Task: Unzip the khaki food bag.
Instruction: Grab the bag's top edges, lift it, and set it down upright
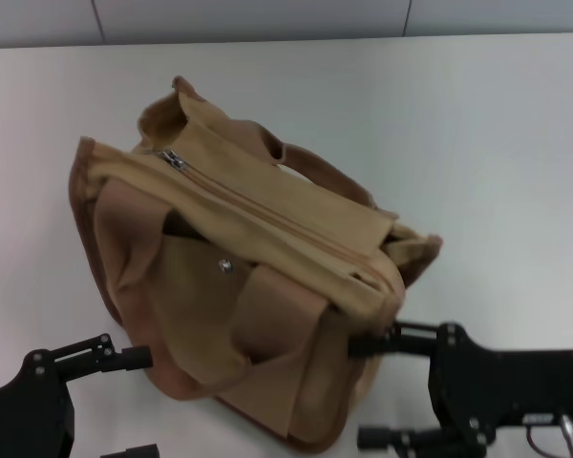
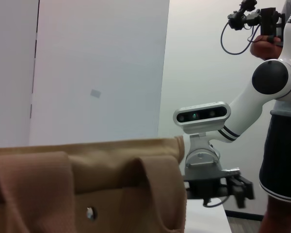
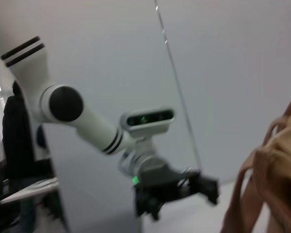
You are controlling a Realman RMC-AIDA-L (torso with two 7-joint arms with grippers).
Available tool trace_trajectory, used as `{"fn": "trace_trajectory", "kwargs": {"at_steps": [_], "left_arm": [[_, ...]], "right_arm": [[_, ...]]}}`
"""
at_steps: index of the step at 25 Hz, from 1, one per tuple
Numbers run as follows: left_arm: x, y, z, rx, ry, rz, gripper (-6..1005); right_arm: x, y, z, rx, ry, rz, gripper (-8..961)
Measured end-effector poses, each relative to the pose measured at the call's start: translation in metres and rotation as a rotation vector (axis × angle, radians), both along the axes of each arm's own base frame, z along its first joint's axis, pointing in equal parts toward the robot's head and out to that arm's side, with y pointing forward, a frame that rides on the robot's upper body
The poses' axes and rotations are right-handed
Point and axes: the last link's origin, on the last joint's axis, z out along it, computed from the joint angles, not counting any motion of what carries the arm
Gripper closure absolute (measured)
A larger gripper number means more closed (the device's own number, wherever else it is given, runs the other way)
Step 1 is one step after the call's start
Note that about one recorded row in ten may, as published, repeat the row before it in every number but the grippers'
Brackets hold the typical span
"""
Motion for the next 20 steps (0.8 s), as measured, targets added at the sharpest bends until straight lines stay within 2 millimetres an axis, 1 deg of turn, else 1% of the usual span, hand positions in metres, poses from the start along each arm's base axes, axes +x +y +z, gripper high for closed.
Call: {"fn": "trace_trajectory", "kwargs": {"at_steps": [1, 2, 3, 6, 7, 10, 12, 13, 16, 17, 18, 20], "left_arm": [[0.0, 0.0, 0.0, 0.0, 0.0, 0.0, 173], [0.0, 0.0, 0.0, 0.001, 0.0, -0.001, 175], [0.001, 0.001, 0.0, 0.001, -0.002, -0.002, 176], [0.003, 0.003, -0.002, 0.003, -0.005, -0.007, 181], [0.004, 0.004, -0.002, 0.003, -0.008, -0.012, 182], [0.006, 0.006, -0.003, 0.004, -0.01, -0.018, 187], [0.011, 0.013, -0.006, 0.004, -0.016, -0.037, 190], [0.012, 0.014, -0.006, 0.005, -0.017, -0.039, 191], [0.011, 0.017, -0.002, 0.046, -0.021, -0.032, 196], [0.009, 0.018, 0.001, 0.072, -0.02, -0.022, 198], [0.004, 0.018, 0.008, 0.127, -0.02, 0.005, 199], [-0.006, 0.018, 0.02, 0.239, -0.021, 0.055, 202]], "right_arm": [[0.0, 0.0, 0.0, 0.0, 0.0, 0.0, 115], [-0.002, 0.006, 0.001, 0.069, 0.032, -0.024, 115], [-0.002, 0.006, 0.001, 0.069, 0.032, -0.024, 114], [-0.003, 0.019, 0.004, 0.168, 0.072, -0.095, 114], [-0.002, 0.027, 0.008, 0.235, 0.102, -0.15, 114], [-0.002, 0.029, 0.01, 0.251, 0.113, -0.16, 114], [-0.004, 0.024, 0.009, 0.205, 0.095, -0.11, 114], [-0.004, 0.024, 0.009, 0.205, 0.095, -0.11, 114], [-0.002, 0.016, 0.006, 0.153, 0.052, -0.06, 115], [0.004, 0.011, 0.007, 0.159, 0.043, -0.077, 115], [0.004, 0.011, 0.007, 0.159, 0.043, -0.077, 115], [0.012, 0.006, 0.01, 0.181, 0.038, -0.106, 115]]}}
